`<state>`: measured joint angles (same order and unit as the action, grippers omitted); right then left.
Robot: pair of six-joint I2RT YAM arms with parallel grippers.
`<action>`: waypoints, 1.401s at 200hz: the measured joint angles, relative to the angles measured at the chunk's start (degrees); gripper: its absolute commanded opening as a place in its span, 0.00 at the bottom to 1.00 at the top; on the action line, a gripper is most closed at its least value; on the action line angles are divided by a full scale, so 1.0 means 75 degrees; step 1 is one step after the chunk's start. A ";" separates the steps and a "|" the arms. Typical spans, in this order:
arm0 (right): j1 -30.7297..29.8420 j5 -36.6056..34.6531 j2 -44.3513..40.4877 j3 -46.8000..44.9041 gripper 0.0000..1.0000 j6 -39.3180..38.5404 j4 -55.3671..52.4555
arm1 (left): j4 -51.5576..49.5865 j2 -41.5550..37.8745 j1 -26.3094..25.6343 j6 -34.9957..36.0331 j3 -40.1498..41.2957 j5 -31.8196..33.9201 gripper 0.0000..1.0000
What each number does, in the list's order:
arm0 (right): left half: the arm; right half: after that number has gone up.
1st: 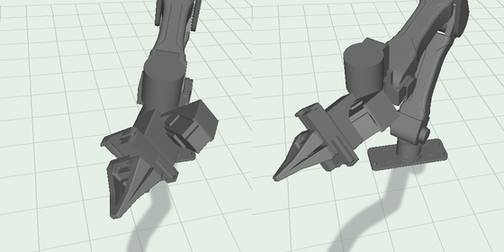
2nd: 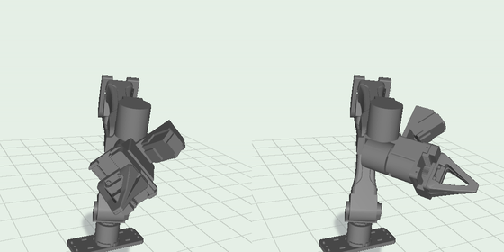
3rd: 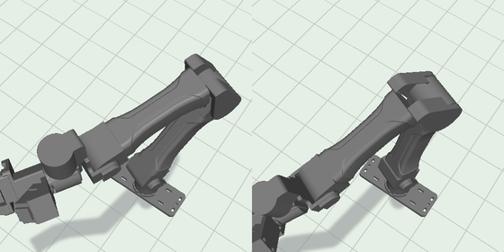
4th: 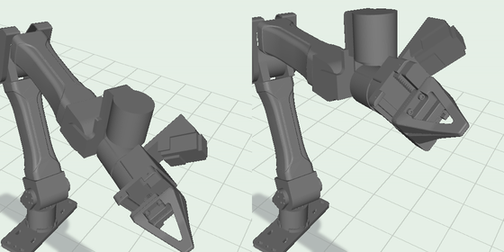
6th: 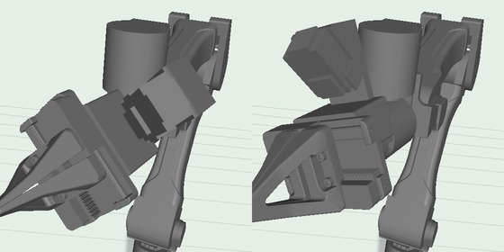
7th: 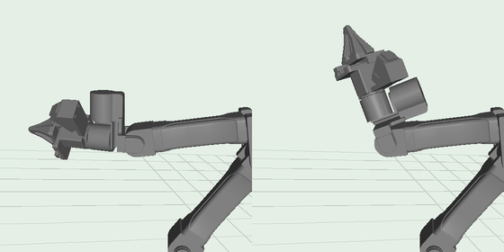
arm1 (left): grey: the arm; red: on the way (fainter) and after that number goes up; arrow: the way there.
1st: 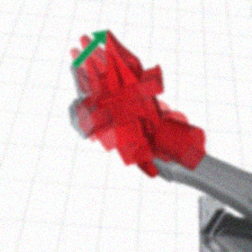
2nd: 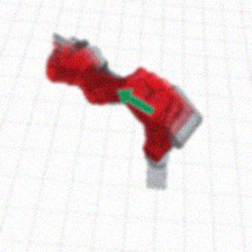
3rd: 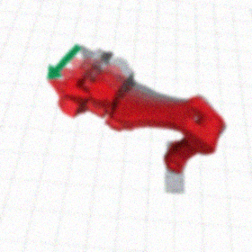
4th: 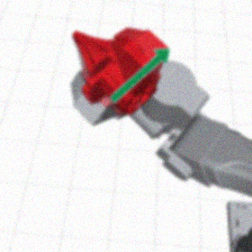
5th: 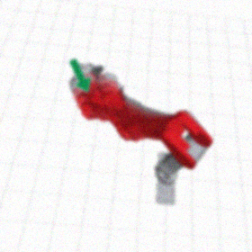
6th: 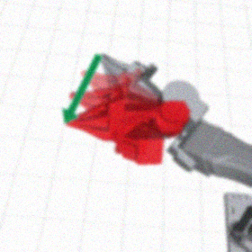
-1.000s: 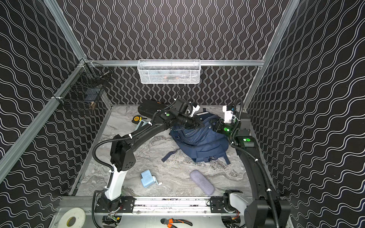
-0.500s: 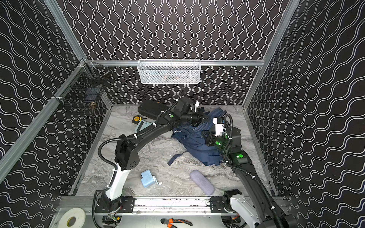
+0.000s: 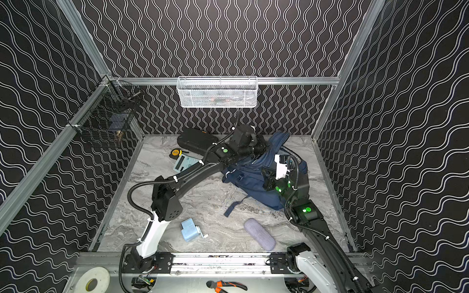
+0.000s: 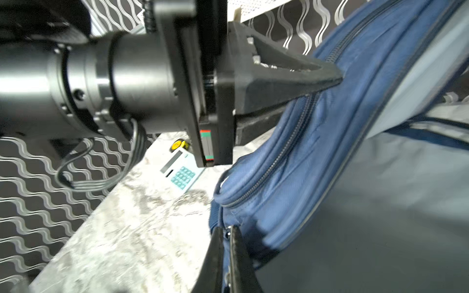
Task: Pack books, pencil case, and school supplies into a backpack
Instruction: Unzip the student bag at the center of the table.
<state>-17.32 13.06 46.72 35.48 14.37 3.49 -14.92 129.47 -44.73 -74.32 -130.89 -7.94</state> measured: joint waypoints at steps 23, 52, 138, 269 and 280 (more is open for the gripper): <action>-0.0137 -0.0210 0.0044 -0.0181 0.00 -0.0248 0.0023 | -0.0035 0.0137 -0.0096 -0.0146 -0.0058 0.0321 0.00; -0.0522 -0.0408 0.0239 -0.0449 0.00 -0.0405 0.0367 | -0.0128 0.0236 -0.0169 -0.0274 -0.0099 0.0495 0.00; -0.1603 -0.1294 0.1614 -0.0781 0.00 -0.0667 0.1804 | -0.0644 0.0230 -0.0256 -0.0268 -0.0082 0.1058 0.00; -0.1833 -0.1078 0.1684 -0.1521 0.00 -0.0484 0.3124 | -0.0810 -0.0009 -0.0283 -0.0259 0.0289 0.1577 0.00; -0.1833 -0.1017 0.1626 -0.1620 0.00 -0.0396 0.3235 | -0.0816 -0.0009 -0.0280 -0.0256 0.0356 0.1594 0.00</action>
<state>-31.07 5.43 58.92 23.33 11.40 27.75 -21.04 129.40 -46.83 -76.25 -128.22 4.01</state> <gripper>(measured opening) 0.076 0.083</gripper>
